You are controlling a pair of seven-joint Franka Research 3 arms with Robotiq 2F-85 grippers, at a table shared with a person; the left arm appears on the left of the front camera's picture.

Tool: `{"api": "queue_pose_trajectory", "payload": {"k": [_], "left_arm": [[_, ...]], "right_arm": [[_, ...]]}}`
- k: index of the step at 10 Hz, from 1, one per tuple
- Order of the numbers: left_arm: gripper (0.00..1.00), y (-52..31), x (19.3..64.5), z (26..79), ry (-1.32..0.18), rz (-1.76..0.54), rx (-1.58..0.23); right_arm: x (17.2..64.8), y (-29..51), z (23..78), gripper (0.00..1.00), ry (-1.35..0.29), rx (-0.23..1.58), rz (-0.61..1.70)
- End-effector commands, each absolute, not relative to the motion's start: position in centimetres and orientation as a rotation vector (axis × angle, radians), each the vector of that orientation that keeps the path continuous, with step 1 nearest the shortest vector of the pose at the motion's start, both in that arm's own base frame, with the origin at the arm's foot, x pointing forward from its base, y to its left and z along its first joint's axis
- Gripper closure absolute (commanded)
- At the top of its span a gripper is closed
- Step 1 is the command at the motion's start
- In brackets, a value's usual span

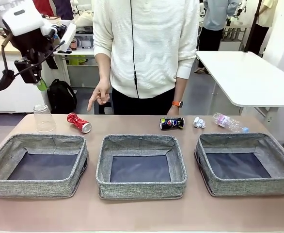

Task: Sort the waste into the appropriate baskets.
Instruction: Pick up the waste item pointed out by the person.

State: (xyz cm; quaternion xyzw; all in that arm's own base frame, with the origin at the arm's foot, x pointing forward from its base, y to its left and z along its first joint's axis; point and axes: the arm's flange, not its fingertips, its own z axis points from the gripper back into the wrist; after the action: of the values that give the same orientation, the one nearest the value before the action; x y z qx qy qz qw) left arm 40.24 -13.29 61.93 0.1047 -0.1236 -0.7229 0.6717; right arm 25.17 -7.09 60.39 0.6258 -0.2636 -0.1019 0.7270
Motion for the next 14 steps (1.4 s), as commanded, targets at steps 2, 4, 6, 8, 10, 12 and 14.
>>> {"api": "queue_pose_trajectory", "payload": {"k": [2,4,6,8,10,12,14], "left_arm": [[0.0,-11.4,51.1,60.5,-0.106,-1.635,0.095],[0.0,-11.9,54.0,58.0,-0.107,-1.688,0.129],[0.0,-12.0,55.7,54.7,-0.141,-1.838,0.033],[0.0,-12.6,57.5,50.2,-0.096,-1.867,-0.016],[0.0,-13.4,58.7,45.7,-0.064,-1.808,0.029],[0.0,-13.1,60.1,41.9,-0.086,-1.742,0.095],[0.0,-11.8,61.3,39.7,-0.09,-1.707,0.061]], "right_arm": [[25.6,-7.1,60.6,0.0,-0.605,1.397,-0.199],[25.6,-7.1,60.6,0.0,-0.605,1.397,-0.199],[25.6,-7.1,60.6,0.0,-0.605,1.397,-0.199],[25.6,-7.1,60.6,0.0,-0.605,1.397,-0.199],[25.6,-7.1,60.6,0.0,-0.605,1.397,-0.199],[25.6,-7.1,60.6,0.0,-0.605,1.397,-0.199],[25.6,-7.1,60.6,0.0,-0.605,1.397,-0.199]]}}
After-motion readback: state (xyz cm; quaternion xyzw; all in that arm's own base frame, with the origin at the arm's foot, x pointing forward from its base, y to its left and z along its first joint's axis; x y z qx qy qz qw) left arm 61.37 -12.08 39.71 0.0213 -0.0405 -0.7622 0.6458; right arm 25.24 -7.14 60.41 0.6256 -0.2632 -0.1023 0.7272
